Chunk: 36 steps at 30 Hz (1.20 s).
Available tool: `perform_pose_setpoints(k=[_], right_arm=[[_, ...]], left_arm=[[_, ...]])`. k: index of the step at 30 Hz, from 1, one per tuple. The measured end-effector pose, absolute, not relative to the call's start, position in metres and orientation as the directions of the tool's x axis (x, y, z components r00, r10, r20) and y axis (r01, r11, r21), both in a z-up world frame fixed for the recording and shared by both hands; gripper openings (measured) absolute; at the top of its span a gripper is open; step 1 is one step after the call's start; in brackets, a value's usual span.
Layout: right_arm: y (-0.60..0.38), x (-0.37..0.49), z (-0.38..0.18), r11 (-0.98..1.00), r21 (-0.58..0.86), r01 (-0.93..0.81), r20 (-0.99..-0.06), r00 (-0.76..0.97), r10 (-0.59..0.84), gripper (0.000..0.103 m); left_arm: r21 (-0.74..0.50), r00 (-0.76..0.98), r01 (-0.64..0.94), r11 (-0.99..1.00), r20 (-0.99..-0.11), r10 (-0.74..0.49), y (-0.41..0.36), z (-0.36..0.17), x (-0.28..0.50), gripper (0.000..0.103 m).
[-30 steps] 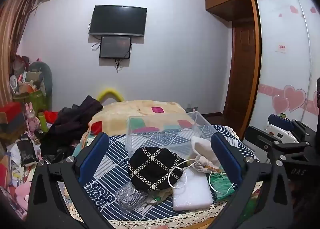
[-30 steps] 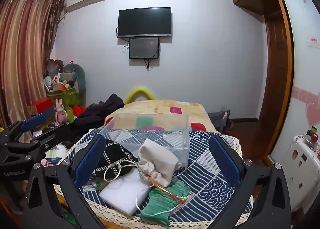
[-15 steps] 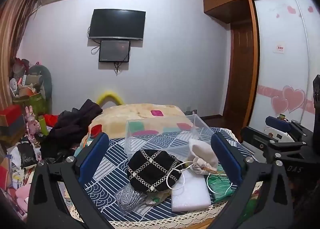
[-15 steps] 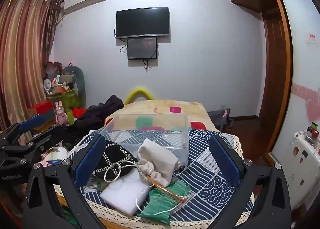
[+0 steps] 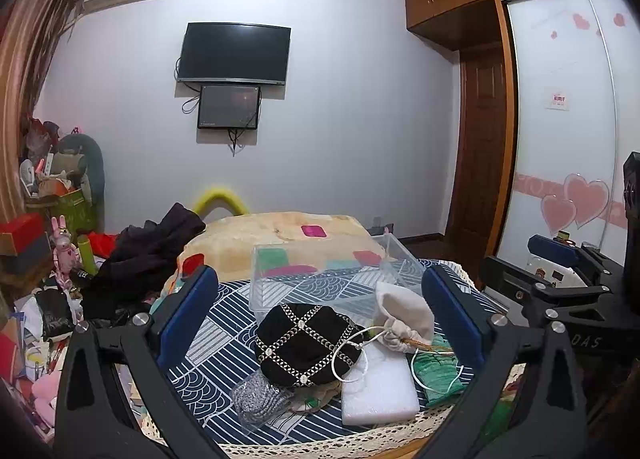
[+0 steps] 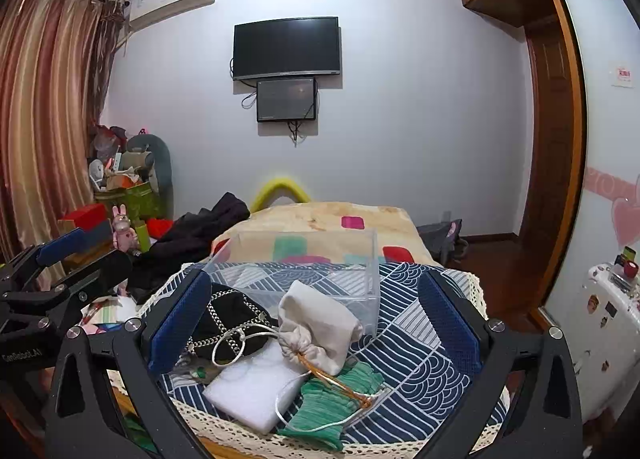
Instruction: Organize soft objects
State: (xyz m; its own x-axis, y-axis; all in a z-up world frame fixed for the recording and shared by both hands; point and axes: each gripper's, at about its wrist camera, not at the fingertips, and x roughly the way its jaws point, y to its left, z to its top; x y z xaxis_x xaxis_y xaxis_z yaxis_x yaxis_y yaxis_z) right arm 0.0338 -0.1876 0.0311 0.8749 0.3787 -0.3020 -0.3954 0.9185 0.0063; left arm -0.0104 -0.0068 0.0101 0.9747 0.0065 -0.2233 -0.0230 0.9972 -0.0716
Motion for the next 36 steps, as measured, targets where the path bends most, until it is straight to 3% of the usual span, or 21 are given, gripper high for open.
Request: perform_pose_setpoints(k=[36], right_arm=[[-0.1868, 0.027, 0.036, 0.92, -0.002, -0.392, -0.272, 0.885, 0.377, 0.103]], left_arm=[[-0.077, 0.978, -0.033, 0.997, -0.209, 0.016, -0.0049, 0.0142, -0.0153, 0.103]])
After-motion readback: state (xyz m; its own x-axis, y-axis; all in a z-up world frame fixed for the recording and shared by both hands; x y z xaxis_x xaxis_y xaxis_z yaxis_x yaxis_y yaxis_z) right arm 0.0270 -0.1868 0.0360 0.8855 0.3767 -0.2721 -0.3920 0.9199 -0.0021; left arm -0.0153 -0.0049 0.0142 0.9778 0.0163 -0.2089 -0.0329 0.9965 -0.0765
